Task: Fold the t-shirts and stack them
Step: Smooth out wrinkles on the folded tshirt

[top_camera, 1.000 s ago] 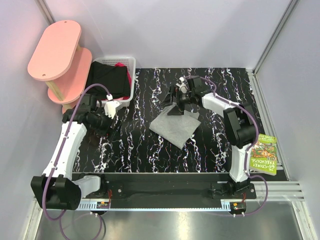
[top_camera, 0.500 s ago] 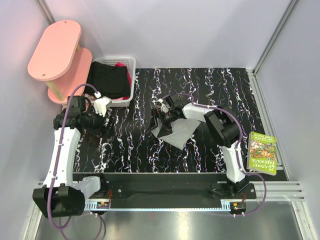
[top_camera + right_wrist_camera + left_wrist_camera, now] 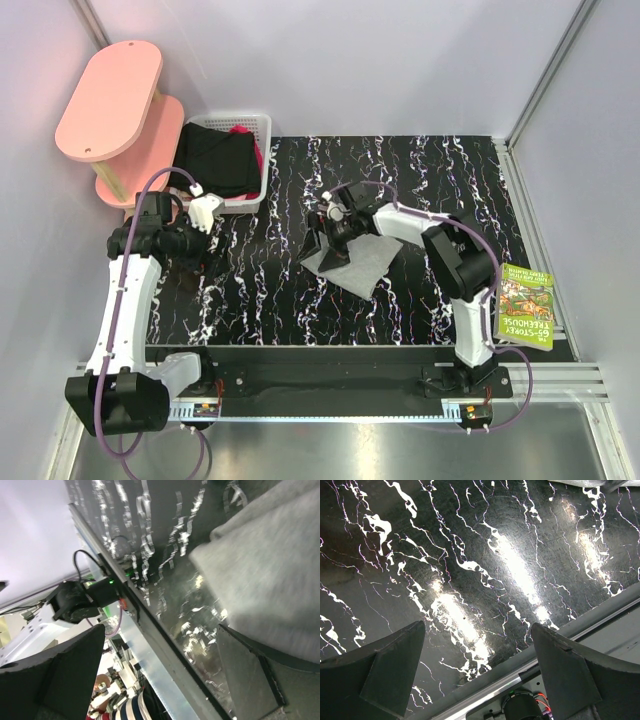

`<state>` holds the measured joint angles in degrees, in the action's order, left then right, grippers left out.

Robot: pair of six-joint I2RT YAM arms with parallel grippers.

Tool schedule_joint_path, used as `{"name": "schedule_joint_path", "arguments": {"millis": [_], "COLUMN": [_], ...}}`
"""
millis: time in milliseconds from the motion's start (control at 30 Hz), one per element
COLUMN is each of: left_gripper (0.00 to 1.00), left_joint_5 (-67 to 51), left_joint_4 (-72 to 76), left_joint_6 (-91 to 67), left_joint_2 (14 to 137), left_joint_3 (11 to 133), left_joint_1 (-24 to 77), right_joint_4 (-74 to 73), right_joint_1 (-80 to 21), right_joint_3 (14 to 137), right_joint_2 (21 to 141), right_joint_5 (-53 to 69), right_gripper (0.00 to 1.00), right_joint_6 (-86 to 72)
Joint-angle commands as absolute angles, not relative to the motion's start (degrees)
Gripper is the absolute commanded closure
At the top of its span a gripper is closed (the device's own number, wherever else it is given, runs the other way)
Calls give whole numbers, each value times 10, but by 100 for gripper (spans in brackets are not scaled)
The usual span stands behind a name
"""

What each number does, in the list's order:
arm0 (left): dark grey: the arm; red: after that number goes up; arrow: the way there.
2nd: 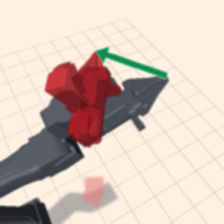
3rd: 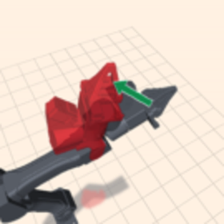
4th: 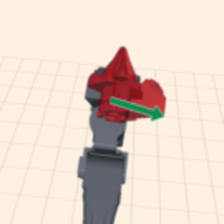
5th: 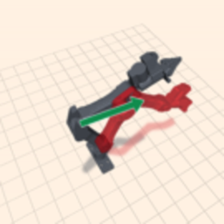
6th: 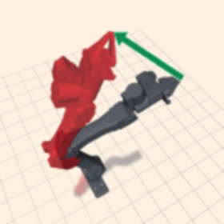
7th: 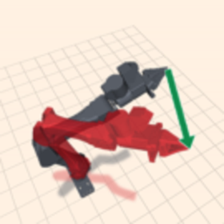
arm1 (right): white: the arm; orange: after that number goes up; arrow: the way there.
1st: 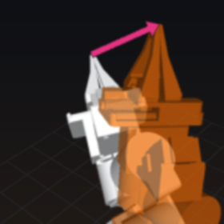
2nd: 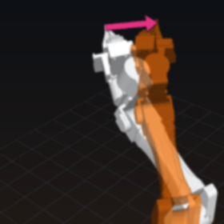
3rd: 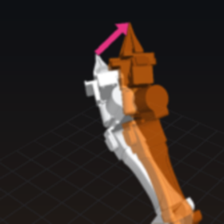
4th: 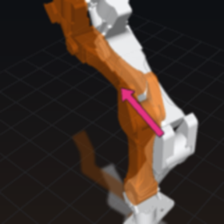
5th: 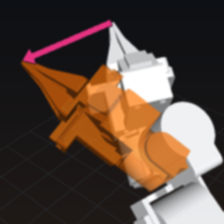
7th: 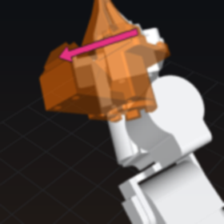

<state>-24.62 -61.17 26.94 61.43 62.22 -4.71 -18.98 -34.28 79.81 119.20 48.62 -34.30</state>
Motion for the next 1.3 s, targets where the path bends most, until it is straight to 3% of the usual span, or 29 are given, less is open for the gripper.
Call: {"name": "schedule_joint_path", "arguments": {"millis": [0, 533, 700, 867, 1133, 1267], "left_gripper": [7, 7, 6, 6, 6, 5], "left_joint_5": [-255, -253, -252, -255, -302, -314], "left_joint_4": [-609, -610, -611, -613, -636, -633], "left_joint_6": [273, 278, 279, 279, 267, 243], "left_joint_2": [606, 597, 597, 593, 598, 625], "left_joint_3": [641, 638, 635, 639, 654, 678], "left_joint_1": [-50, -49, -48, -49, -40, 26], "right_joint_4": [-195, -128, -133, -179, -256, -262], "right_joint_1": [-333, -326, -313, -208, -98, -83], "right_joint_3": [782, 657, 668, 757, 901, 926], "right_joint_2": [1117, 1150, 1091, 1054, 1214, 1243], "right_joint_5": [497, 502, 521, 530, 430, 406], "right_gripper": [0, 0, 0, 0, 0, 0], "right_joint_6": [-349, -358, -364, -343, -259, -250]}}
